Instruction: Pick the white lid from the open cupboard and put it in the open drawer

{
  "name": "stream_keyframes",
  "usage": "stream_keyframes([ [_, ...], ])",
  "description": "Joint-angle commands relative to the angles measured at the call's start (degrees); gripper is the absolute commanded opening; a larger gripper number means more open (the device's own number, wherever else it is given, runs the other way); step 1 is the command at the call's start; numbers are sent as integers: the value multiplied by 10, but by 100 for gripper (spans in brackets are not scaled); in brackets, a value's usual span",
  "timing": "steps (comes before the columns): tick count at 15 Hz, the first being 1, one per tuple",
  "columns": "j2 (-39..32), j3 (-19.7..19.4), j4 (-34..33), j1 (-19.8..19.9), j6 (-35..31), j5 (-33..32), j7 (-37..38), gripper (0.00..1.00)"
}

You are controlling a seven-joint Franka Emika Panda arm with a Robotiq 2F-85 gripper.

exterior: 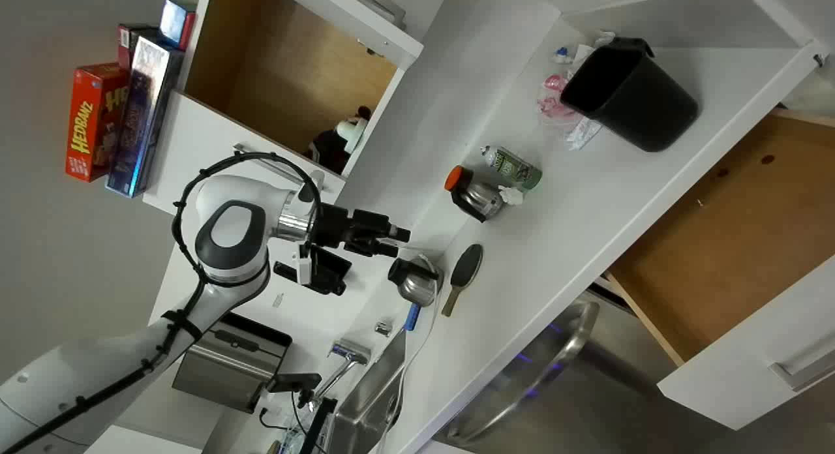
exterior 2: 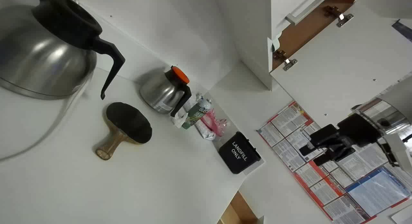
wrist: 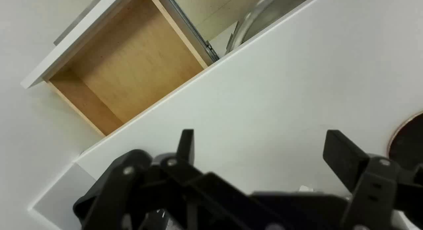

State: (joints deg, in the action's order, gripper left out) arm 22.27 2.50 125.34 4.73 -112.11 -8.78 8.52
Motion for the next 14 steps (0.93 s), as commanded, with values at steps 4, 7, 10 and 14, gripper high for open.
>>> stream_keyframes([
  [4, 0, -6, -1, -7, 2, -2, 2, 100],
  [7, 5, -6, -7, -15, -21, 8, -6, 100],
  [10, 9, -4, -39, -31, -72, 32, -10, 100],
  [14, -7, 0, -110, -51, -149, 69, -10, 100],
])
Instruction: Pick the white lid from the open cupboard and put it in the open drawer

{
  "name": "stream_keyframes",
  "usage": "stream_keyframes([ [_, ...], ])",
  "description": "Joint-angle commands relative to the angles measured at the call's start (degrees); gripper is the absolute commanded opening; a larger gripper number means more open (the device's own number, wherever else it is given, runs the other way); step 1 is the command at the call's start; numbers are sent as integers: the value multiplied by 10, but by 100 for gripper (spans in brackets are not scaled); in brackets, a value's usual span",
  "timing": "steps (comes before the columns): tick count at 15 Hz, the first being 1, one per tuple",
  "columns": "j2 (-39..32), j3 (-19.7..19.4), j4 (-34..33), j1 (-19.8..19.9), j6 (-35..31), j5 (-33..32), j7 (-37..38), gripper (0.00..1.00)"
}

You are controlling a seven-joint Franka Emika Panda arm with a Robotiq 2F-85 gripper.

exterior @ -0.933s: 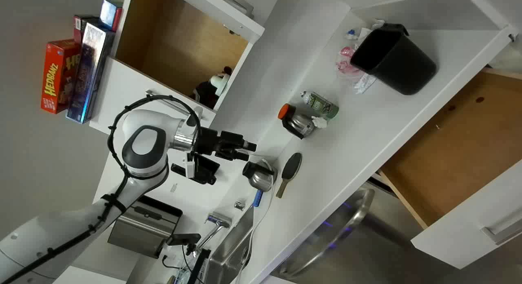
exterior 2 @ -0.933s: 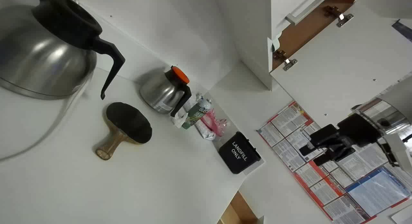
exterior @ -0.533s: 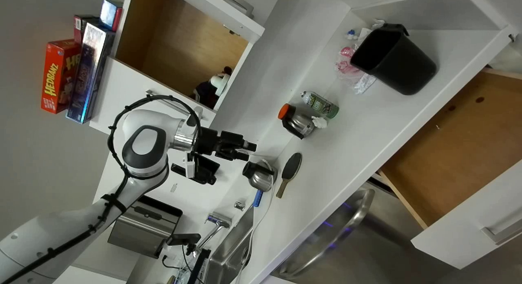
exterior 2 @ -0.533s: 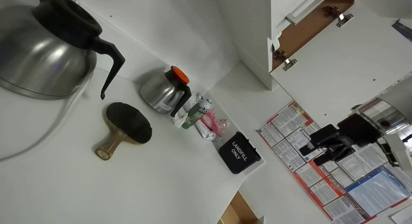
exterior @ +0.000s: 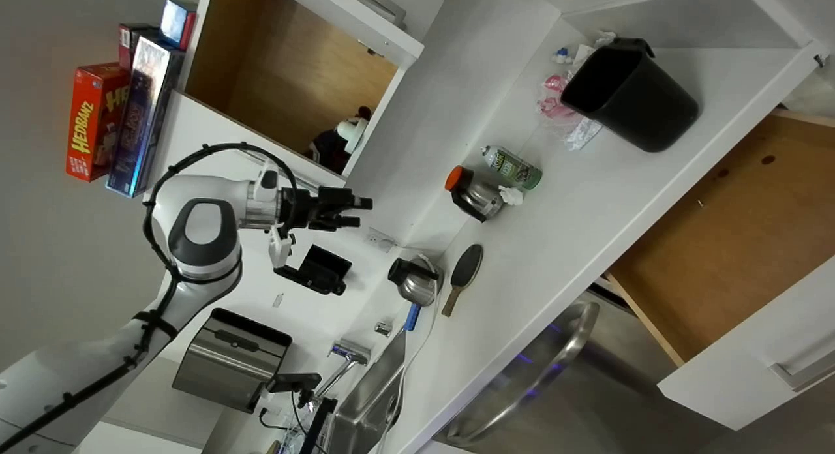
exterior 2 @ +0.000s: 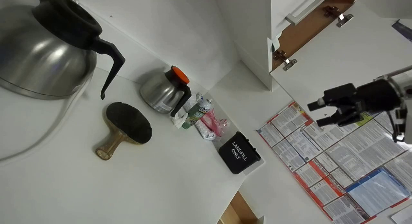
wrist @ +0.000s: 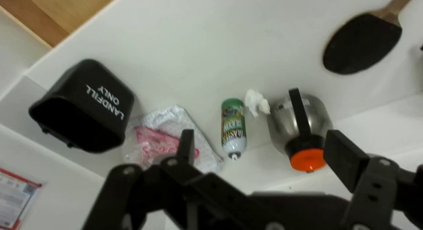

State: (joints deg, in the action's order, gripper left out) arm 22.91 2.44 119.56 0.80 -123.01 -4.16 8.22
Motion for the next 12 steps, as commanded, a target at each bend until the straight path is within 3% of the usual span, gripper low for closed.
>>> stream_keyframes([
  [1, -23, 3, -73, -14, -65, 25, -6, 100],
  [6, -93, 6, -164, -38, -202, 52, -17, 100],
  [11, -195, 22, -246, -41, -305, 31, -8, 100],
  [12, -149, 19, -197, -40, -283, 34, -2, 100],
])
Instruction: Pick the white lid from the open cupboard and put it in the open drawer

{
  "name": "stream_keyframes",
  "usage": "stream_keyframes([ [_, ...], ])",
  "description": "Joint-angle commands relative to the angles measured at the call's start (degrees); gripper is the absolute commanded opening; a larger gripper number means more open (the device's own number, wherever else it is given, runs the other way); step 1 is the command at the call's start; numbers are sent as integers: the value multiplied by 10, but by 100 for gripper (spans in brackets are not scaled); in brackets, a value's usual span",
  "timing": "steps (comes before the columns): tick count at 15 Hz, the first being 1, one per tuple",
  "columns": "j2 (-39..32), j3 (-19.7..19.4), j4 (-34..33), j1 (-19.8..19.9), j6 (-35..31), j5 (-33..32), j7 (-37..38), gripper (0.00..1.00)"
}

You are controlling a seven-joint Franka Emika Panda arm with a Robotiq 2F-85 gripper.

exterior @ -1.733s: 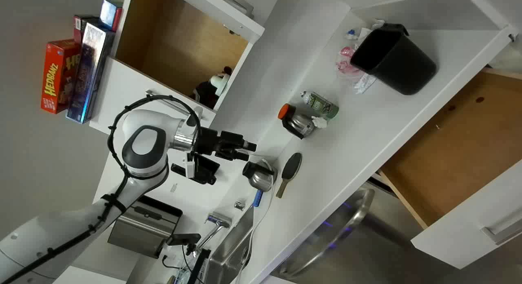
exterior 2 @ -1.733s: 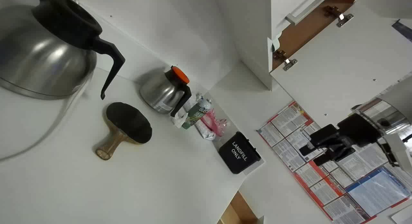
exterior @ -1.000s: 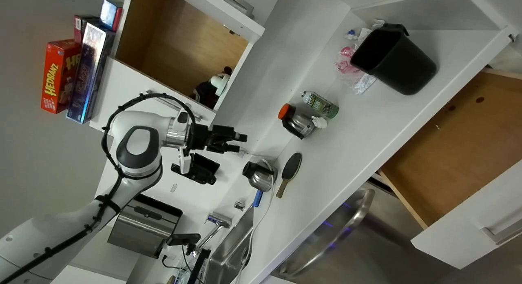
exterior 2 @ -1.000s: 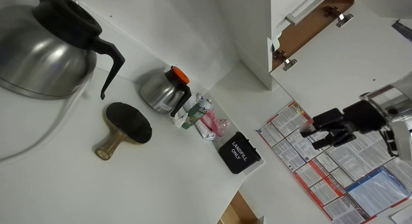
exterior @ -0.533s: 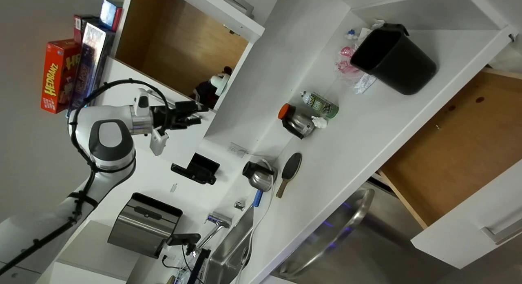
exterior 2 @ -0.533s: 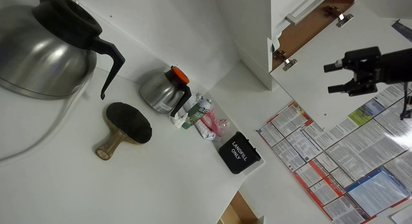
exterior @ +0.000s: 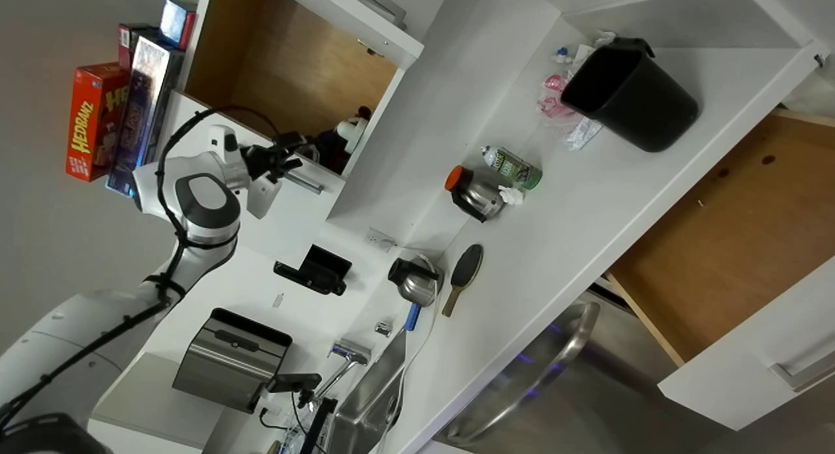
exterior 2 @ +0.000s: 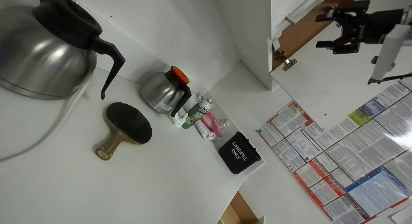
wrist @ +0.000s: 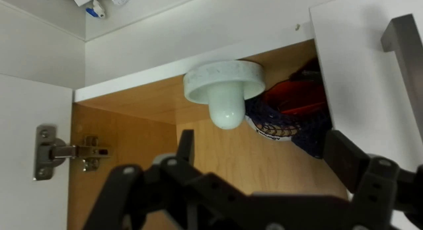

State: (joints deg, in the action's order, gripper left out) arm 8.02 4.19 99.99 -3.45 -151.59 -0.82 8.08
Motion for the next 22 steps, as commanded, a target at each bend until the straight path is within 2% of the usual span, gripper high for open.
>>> stream_keyframes([
  [1, -19, 2, -16, 1, -9, 0, -1, 100],
  [8, -60, 2, -53, 0, -23, -3, 1, 100],
  [22, -141, -9, -117, 6, -68, 24, -61, 100],
])
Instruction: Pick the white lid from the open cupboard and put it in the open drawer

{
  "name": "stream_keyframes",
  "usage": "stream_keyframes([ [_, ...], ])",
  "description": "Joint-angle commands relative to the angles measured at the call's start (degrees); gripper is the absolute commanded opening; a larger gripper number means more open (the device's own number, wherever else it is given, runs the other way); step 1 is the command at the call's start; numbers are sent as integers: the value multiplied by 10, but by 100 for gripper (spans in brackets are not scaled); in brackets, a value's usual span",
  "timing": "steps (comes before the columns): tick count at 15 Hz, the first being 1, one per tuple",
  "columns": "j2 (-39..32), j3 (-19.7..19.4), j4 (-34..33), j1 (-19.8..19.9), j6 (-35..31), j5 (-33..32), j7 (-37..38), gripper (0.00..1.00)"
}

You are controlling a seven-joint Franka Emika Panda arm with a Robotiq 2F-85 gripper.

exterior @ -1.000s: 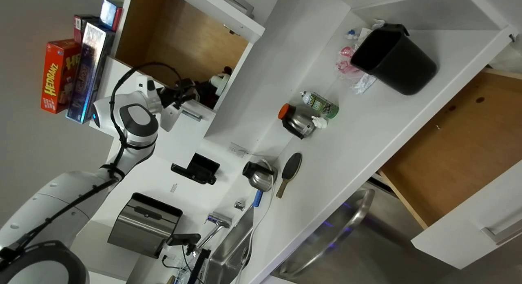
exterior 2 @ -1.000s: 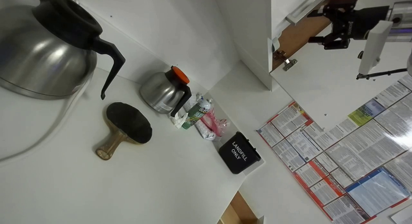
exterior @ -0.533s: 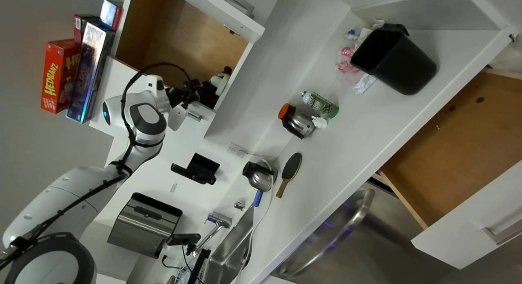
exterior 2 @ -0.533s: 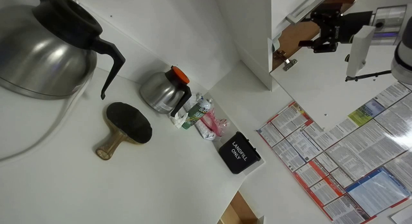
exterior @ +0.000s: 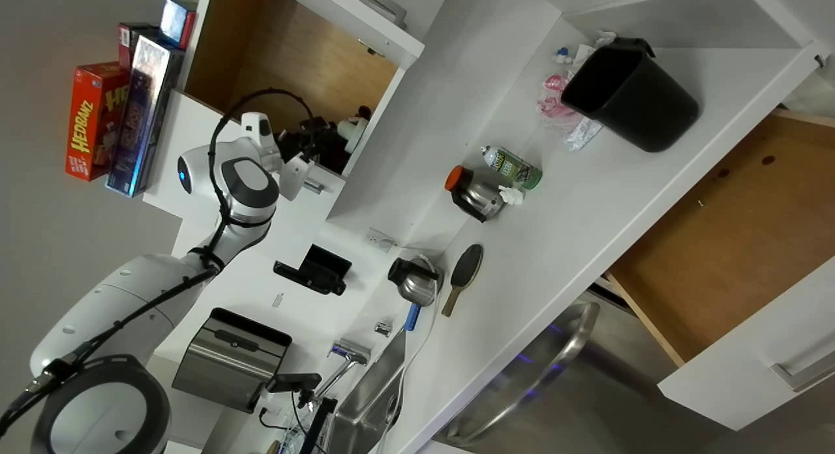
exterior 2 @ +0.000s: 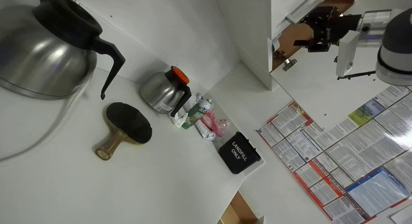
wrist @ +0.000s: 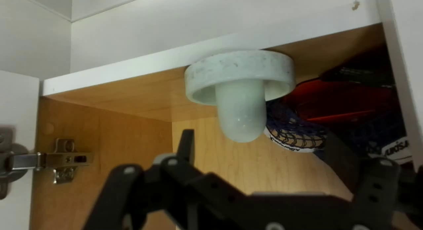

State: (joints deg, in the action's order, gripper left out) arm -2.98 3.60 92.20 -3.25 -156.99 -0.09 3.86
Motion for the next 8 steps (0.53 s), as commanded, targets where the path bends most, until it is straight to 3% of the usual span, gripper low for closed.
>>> stream_keyframes([
  [1, -38, -3, -46, 4, -16, 22, -21, 100],
  [8, -80, 5, -93, 5, 4, 45, -40, 100],
])
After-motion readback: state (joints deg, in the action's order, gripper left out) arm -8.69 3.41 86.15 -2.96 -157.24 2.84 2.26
